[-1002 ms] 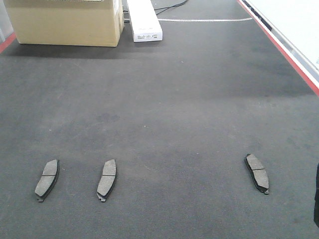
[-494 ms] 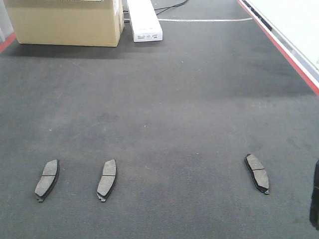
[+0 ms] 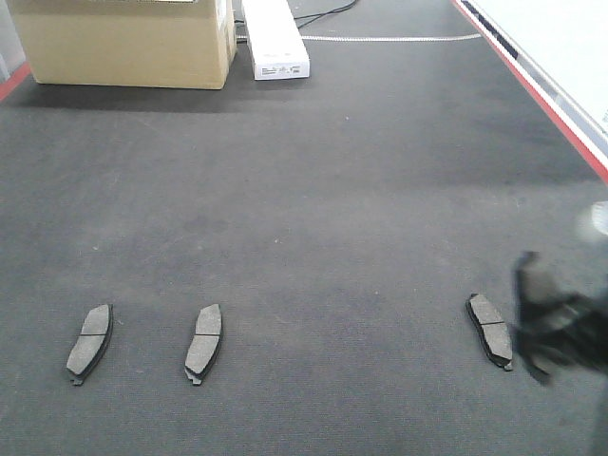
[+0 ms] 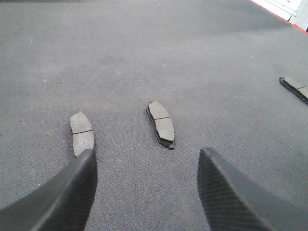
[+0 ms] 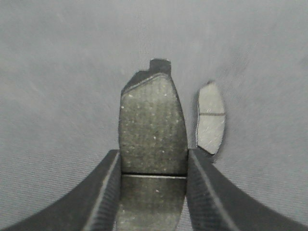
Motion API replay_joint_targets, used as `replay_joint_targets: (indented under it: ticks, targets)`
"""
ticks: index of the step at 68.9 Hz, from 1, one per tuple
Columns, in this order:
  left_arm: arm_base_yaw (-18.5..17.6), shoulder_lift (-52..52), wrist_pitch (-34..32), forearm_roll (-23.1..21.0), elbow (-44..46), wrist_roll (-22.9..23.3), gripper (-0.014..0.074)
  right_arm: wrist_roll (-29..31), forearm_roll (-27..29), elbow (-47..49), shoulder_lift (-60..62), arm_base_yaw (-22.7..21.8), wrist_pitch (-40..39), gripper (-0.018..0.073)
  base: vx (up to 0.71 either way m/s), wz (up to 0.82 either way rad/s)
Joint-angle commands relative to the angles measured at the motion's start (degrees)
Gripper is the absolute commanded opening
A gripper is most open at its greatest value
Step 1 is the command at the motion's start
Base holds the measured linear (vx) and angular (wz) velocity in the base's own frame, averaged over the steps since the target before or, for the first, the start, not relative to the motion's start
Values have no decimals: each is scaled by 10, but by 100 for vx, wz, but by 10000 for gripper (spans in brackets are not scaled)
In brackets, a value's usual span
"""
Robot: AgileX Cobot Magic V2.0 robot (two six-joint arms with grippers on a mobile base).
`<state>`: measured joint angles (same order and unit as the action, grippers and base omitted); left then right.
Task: Move and align brake pads A on conveyor
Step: 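Lower the right gripper and set its pad beside the other belt pad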
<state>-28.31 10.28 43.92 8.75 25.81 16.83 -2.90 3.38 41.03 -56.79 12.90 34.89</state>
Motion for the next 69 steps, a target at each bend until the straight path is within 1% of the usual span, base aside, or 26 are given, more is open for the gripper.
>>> replay_joint_targets:
  ticks: [1, 8, 10, 14, 18, 26, 35, 39, 46, 57, 63, 69]
  targets:
    - [-2, 7, -37, 1, 13, 1, 449, 4, 3, 64, -82, 8, -14, 146, 0, 0]
    - [-2, 7, -37, 1, 13, 1, 449, -5, 3, 107, -167, 47, 1, 151, 0, 0]
    - [-2, 7, -37, 1, 13, 1, 449, -12, 3, 118, -192, 64, 4, 151, 0, 0]
    - [-2, 7, -37, 1, 13, 1, 449, -40, -4, 142, -231, 90, 4, 151, 0, 0]
    - [-2, 7, -37, 1, 13, 1, 449, -83, -16, 169, -276, 112, 7, 151, 0, 0]
    - [-2, 7, -37, 1, 13, 1, 449, -136, -25, 206, -337, 120, 20, 153, 0, 0]
    - [-2, 7, -37, 1, 13, 1, 449, -161, -34, 239, -393, 118, 33, 160, 0, 0]
    - [-2, 7, -37, 1, 13, 1, 449, -163, -34, 251, -410, 118, 39, 174, 0, 0]
    - [-2, 7, -37, 1, 13, 1, 449, -163, -34, 276, -442, 118, 48, 233, 0, 0]
    - [-2, 7, -37, 1, 13, 1, 449, -163, -34, 300, -472, 118, 54, 391, 0, 0]
    - [-2, 7, -37, 1, 13, 1, 449, -168, -34, 303, -476, 118, 52, 459, 0, 0]
    - [-2, 7, -37, 1, 13, 1, 449, -179, -40, 303, -469, 118, 47, 485, 0, 0]
